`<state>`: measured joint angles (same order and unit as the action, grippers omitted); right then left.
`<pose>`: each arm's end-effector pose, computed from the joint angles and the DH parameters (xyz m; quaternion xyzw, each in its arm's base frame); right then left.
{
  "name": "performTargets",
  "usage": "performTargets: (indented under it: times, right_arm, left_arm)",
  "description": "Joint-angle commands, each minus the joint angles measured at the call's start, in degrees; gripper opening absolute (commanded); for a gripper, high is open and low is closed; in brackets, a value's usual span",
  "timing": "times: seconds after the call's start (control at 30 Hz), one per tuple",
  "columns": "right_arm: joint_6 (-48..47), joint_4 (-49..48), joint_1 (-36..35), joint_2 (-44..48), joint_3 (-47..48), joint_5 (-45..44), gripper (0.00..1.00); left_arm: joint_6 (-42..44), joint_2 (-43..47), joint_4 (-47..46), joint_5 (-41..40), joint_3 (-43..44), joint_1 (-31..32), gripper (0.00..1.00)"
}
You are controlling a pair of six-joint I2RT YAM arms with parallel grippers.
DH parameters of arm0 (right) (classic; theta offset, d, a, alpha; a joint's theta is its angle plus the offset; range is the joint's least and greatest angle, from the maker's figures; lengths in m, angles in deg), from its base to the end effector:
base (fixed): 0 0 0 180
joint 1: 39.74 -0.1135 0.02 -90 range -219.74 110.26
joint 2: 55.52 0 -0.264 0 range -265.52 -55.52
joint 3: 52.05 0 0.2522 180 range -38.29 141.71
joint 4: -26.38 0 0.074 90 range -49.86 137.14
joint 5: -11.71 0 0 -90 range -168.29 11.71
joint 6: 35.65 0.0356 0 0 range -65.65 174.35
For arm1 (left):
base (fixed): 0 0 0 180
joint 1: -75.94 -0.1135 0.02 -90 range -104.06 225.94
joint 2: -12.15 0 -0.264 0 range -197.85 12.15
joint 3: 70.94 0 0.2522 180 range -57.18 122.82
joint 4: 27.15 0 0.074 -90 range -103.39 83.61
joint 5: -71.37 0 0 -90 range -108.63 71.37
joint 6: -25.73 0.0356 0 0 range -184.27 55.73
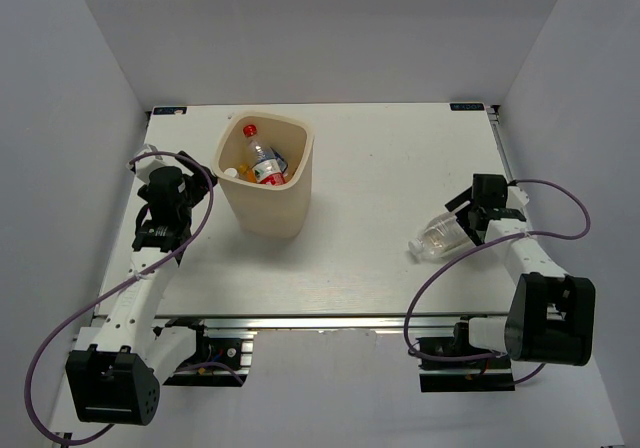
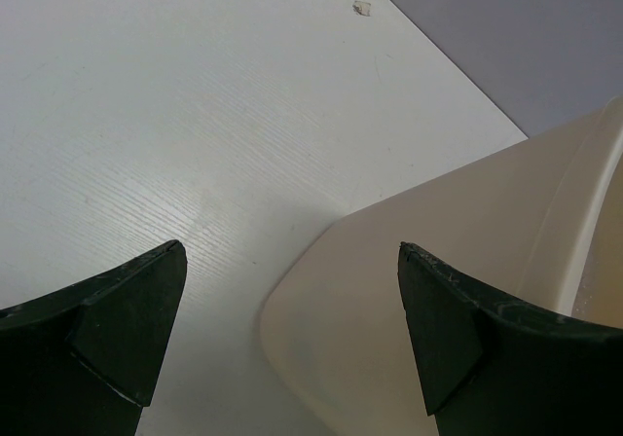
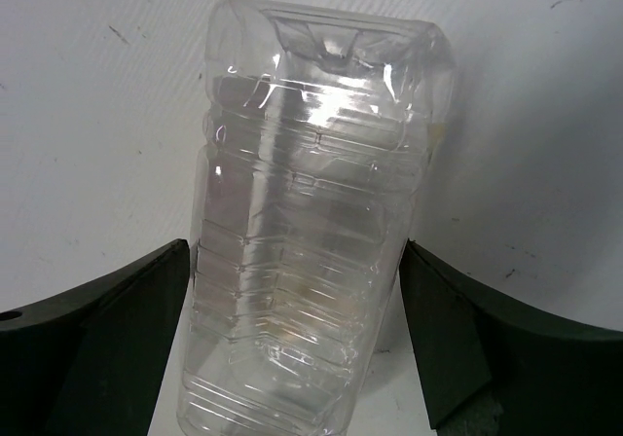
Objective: Put the plastic bottles in the bin
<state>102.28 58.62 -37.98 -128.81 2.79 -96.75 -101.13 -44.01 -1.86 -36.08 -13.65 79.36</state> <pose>0.2511 -0.0190 0.2032 0.4395 0.8208 -0.0088 0.3646 0.2239 -0.0027 0.2936 -0.3177 0.7709 -0.0654 0.5482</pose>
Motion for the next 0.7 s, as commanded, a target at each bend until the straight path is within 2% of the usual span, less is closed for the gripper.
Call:
performTargets:
  times: [0.0,0.07,0.13,0.17,0.23,0.27,0.33,0.37,0.53,0.67]
  right_arm:
    - [-0.9,4.6,0.1,-4.7,-2.0,-2.3,0.85]
    - [-1.5,4.9,0.2,-4.8,-1.8,-2.9,0.81]
    - [-2.1,4.9,0.2,-4.7,-1.7,-3.0,0.65]
    - [-2.5,5.0,0.2,-4.3,-1.6,-3.1,0.53]
    - [-3.0,5.1,0.2,-4.0,-1.4,-3.2,0.43]
    - [-3.7,5.3,0.2,-3.7,-1.3,-3.2,0.33]
    - [-4.4,5.9,0.2,-2.9,-0.7,-3.2,0.27]
    - [-5.2,6.6,0.2,-2.2,-0.2,-3.1,0.2]
    - [-9.0,7.5,0.2,2.7,2.9,-0.4,0.02]
    - [-13.7,6.4,0.2,9.0,5.3,5.3,0.0]
  left_arm:
    - [0.3,0.5,-1.2,1.0,-0.5,-0.3,0.98]
    - [0.2,0.7,-1.1,0.9,-0.4,-0.2,0.98]
    - [0.1,0.7,-0.8,0.8,-0.4,-0.2,0.98]
    - [0.1,0.9,-0.8,0.7,-0.3,-0.2,0.98]
    - [-0.1,1.0,-0.7,0.6,-0.4,-0.2,0.98]
    - [-0.1,1.1,-0.7,0.6,-0.3,-0.2,0.98]
    - [-0.1,1.2,-0.6,0.4,-0.3,-0.2,0.98]
    - [-0.1,1.3,-0.6,0.4,-0.2,-0.2,0.98]
    - [-0.5,1.3,-0.6,0.6,-0.2,-0.2,0.98]
    - [-0.7,1.1,-0.6,0.8,0.0,-0.3,0.98]
